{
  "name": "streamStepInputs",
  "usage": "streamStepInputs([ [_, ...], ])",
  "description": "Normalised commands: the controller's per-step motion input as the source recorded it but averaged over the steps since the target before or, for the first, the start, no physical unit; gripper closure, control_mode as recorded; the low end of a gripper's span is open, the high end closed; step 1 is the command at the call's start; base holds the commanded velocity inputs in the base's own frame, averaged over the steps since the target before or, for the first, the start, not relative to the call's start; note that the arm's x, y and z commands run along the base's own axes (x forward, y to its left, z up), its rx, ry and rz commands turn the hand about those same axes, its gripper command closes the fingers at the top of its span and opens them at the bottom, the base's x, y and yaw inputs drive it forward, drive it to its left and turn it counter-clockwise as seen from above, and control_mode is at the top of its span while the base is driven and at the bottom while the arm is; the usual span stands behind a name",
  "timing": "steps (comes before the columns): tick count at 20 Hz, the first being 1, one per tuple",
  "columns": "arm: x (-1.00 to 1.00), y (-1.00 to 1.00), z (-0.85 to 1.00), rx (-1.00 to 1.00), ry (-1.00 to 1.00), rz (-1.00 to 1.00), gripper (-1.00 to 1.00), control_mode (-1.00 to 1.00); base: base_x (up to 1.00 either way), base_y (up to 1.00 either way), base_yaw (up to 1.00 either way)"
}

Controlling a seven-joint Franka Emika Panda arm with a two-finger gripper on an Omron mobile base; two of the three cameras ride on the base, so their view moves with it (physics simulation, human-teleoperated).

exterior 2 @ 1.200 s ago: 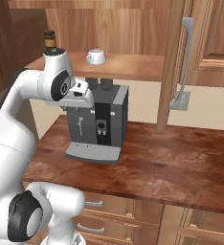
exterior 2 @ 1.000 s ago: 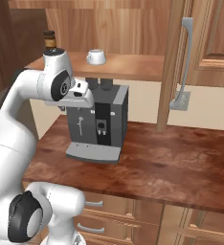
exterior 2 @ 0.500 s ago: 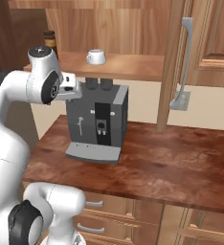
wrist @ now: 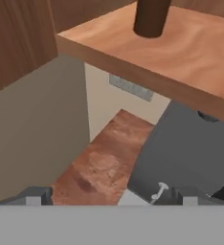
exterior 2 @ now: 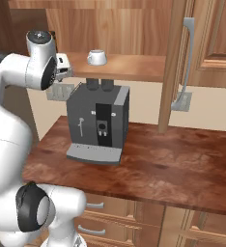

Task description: Take the cinnamon bottle from the cabinet and place it on the dining table, next to the plate with the cupcake. Then take the chocolate from the dining counter and place it on the cupcake plate.

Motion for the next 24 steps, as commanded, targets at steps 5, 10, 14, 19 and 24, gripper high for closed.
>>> streamStepInputs([
  [5,0.7,0.45,0.85,0.0,-0.01,-0.01,-1.0,-1.0,0.0,0.0,0.0],
  [10,0.72,0.33,-0.01,0.0,0.0,-0.09,-1.0,-1.0,0.0,0.0,0.0],
  [14,0.03,0.01,-0.07,0.0,0.0,-0.02,-1.0,-1.0,0.0,0.0,0.0],
  [19,0.37,0.06,-0.04,0.02,-0.27,0.0,-1.0,-1.0,0.0,0.0,0.0],
  [24,0.65,0.2,-0.01,0.05,-0.24,0.0,-1.0,-1.0,0.0,0.0,0.0],
])
